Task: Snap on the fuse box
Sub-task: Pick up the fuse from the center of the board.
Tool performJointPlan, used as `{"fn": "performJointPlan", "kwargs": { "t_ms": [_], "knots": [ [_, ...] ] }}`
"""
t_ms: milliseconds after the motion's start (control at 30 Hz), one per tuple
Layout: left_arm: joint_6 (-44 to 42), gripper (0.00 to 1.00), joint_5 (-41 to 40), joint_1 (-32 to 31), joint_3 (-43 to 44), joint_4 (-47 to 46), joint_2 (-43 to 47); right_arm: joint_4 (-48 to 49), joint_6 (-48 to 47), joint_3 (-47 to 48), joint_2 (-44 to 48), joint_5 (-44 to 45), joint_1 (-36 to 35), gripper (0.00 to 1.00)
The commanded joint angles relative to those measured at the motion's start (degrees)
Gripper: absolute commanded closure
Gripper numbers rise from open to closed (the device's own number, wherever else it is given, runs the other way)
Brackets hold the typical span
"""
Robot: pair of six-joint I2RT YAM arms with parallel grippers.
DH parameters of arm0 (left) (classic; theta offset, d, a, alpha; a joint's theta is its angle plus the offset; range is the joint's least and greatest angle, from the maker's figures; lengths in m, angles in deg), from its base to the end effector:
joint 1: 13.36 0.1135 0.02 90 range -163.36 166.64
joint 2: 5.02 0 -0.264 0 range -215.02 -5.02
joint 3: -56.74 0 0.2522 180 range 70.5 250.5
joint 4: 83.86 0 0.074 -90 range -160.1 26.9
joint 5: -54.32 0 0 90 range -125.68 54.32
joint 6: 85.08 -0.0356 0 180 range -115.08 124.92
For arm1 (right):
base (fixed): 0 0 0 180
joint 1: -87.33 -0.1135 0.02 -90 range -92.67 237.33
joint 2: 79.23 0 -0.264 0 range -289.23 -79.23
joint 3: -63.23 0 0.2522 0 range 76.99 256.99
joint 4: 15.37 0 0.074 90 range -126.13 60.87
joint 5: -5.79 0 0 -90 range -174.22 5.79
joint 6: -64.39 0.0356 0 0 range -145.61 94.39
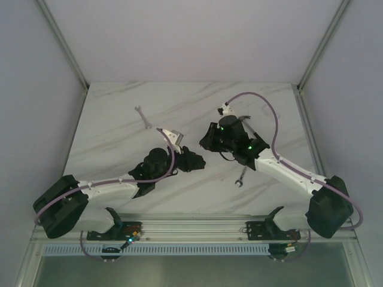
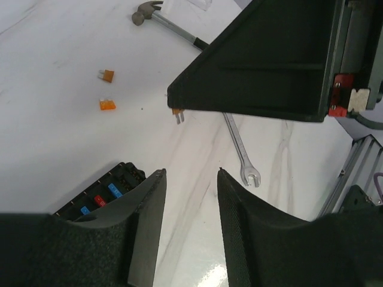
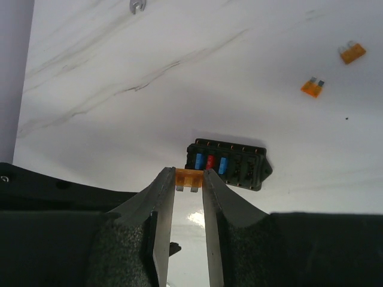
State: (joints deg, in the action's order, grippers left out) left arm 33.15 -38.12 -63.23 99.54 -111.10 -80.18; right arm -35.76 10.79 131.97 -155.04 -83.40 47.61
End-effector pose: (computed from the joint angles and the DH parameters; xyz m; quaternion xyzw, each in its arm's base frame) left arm 0.1781 -0.2089 0.2239 0.1244 0.7274 -0.4128 0.5338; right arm 0.2332 0.1931 0.2879 -0.0211 0.8545 0.3152 0.4124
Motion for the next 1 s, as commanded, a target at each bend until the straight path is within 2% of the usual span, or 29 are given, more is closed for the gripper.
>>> {"fn": "performJointPlan", "kwargs": {
  "t_ms": [0, 467, 700, 967],
  "knots": [
    [-1.5, 0.53, -1.4, -0.3, 1.8, -4.8, -0.7, 2.3, 2.1, -1.1, 1.2, -0.8, -0.9, 0.70],
    [-2.5, 0.63, -4.9, -0.3, 2.6, -4.3, -1.2, 4.0, 3.7, -2.5, 2.1, -2.0, -2.3, 0.70],
    [-2.7, 0.64, -6.1, -0.3, 2.8, -3.4, -1.1, 4.4, 4.2, -2.8, 2.3, -2.3, -2.9, 0.70],
    [-2.8, 0.75, -4.6, -0.3, 2.5, -4.1, -0.8, 4.7, 4.4, -2.9, 2.8, -2.2, -3.0, 0.70]
  ]
}}
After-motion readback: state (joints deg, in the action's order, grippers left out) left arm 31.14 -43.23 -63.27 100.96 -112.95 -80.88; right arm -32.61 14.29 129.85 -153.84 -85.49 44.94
